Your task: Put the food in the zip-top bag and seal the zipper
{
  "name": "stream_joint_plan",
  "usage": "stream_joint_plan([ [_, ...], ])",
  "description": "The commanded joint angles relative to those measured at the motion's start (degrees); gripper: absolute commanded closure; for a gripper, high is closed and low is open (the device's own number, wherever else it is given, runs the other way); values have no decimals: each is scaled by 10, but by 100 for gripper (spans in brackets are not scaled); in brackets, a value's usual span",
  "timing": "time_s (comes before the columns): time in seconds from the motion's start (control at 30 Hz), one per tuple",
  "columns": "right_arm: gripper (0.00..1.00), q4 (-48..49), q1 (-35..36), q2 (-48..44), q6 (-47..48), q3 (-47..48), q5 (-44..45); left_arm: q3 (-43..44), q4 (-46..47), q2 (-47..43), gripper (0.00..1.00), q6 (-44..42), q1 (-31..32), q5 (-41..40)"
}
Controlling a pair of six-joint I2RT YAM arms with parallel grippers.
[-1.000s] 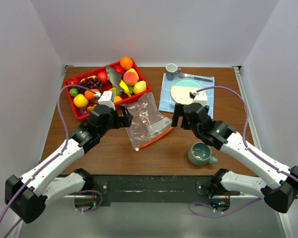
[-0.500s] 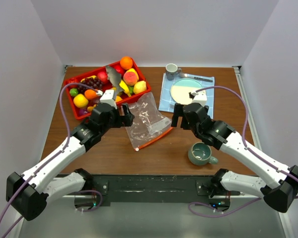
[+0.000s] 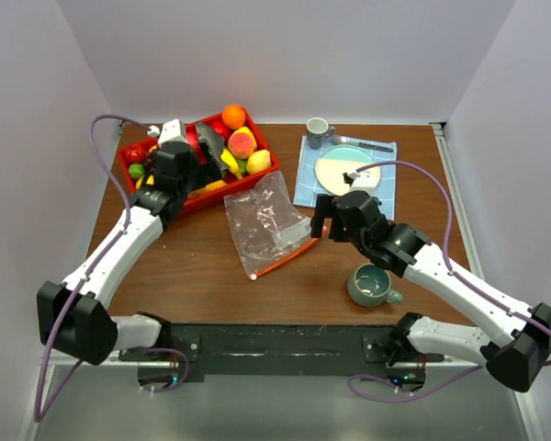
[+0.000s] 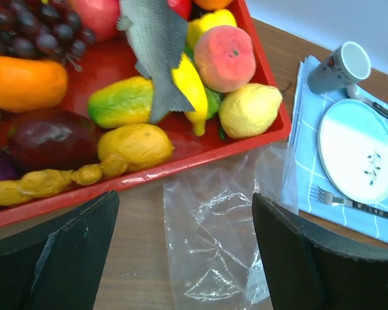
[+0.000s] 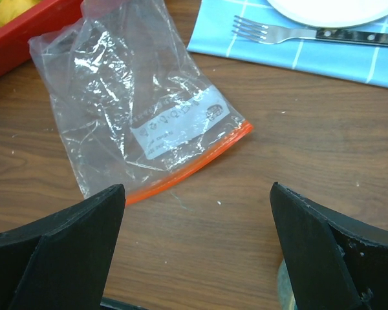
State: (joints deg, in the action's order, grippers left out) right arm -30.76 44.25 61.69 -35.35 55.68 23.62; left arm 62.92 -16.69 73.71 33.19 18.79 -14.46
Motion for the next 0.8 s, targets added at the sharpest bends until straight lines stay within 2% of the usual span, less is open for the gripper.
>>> stream_joint_plan([
  [0.0, 1, 21, 1, 17, 3, -1, -24, -81, 66, -24, 12, -19, 37, 59],
  [0.17, 2, 4, 1, -2, 4, -5, -3, -186, 78, -84, 14, -54, 193, -5],
  [0.3, 1, -52, 0, -75, -8, 7, 74, -235, 134, -121, 16, -97, 255, 4],
  [0.43, 1, -85, 1, -160, -34, 18, 118, -207, 148, -62, 16, -145, 301, 22],
  [0.47, 1, -88, 1, -177, -38, 21, 123, -197, 148, -46, 15, -156, 329, 16],
  [0.57, 1, -101, 2, -224, -43, 25, 132, -145, 131, 26, 12, -192, 378, -36],
  [0.77, 1, -127, 1, -243, -53, 30, 123, -55, 92, 147, 10, -240, 415, -112],
])
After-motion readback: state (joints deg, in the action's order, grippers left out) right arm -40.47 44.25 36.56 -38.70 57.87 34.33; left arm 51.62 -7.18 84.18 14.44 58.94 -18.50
